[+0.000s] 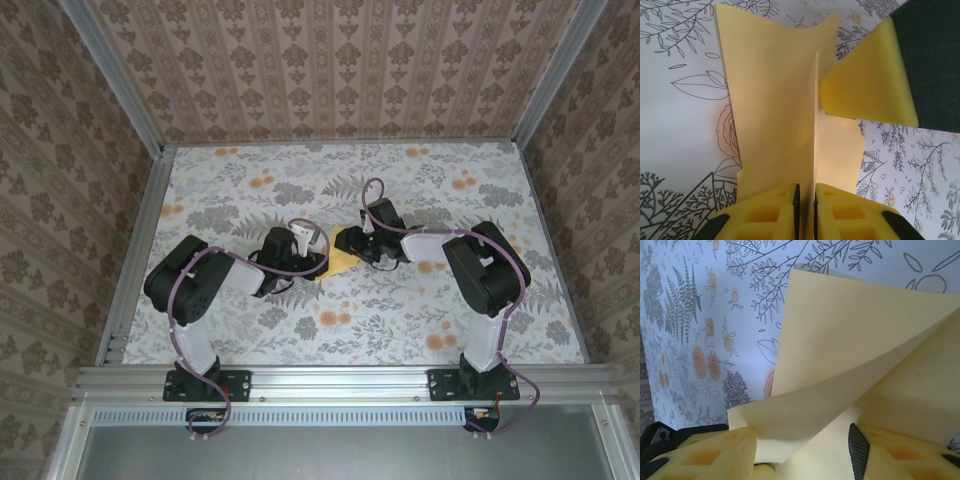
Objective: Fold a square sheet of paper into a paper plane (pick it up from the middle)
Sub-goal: Fourth fold the wing at the center of the table.
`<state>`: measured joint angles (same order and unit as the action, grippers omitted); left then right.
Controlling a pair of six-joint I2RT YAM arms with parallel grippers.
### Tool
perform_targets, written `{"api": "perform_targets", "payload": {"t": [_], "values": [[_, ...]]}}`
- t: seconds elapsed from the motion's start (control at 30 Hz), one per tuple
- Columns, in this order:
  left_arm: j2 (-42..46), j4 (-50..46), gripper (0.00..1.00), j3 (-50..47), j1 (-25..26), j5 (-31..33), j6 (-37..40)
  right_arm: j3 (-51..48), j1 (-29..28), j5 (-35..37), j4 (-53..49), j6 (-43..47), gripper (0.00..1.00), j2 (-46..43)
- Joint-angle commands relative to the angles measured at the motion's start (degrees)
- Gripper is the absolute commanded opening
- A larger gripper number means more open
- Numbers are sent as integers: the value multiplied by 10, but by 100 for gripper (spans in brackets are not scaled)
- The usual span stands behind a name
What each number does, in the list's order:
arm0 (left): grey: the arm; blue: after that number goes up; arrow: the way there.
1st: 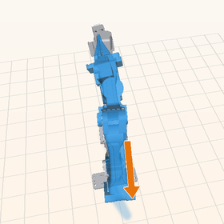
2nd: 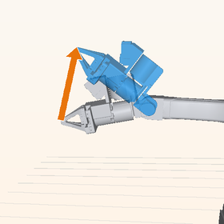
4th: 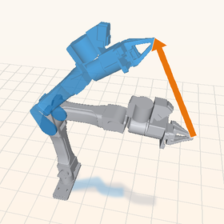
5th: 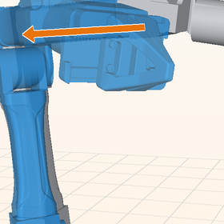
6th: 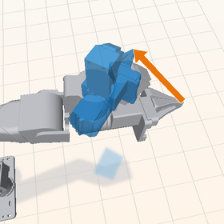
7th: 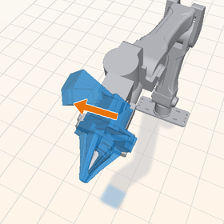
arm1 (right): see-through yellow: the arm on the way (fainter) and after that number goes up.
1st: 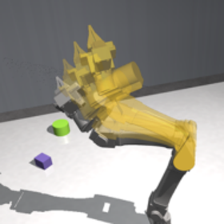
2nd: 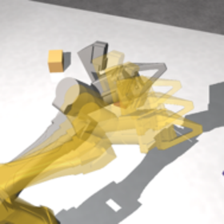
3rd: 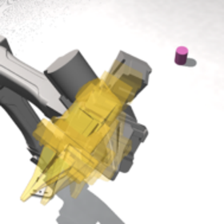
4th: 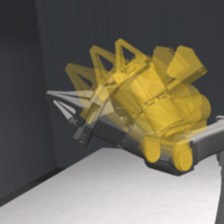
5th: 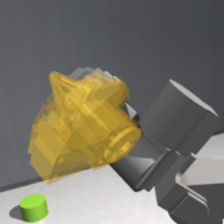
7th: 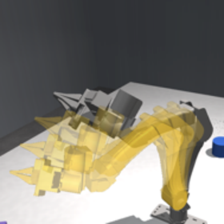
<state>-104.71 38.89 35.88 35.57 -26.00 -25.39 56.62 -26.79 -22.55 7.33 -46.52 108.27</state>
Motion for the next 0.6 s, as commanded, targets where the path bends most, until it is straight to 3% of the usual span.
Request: {"api": "perform_targets", "payload": {"t": [0.0, 0.33, 0.57], "values": [[-3, -23, 19, 9, -4, -11, -9, 19, -5, 29, -49, 12, 54, 24], [82, -132, 41, 9, -22, 14, -15, 31, -8, 59, -109, 29, 56, 40], [116, -155, 47, 3, -36, 9, -58, 51, -13, 92, -166, 40, 60, 49]]}}
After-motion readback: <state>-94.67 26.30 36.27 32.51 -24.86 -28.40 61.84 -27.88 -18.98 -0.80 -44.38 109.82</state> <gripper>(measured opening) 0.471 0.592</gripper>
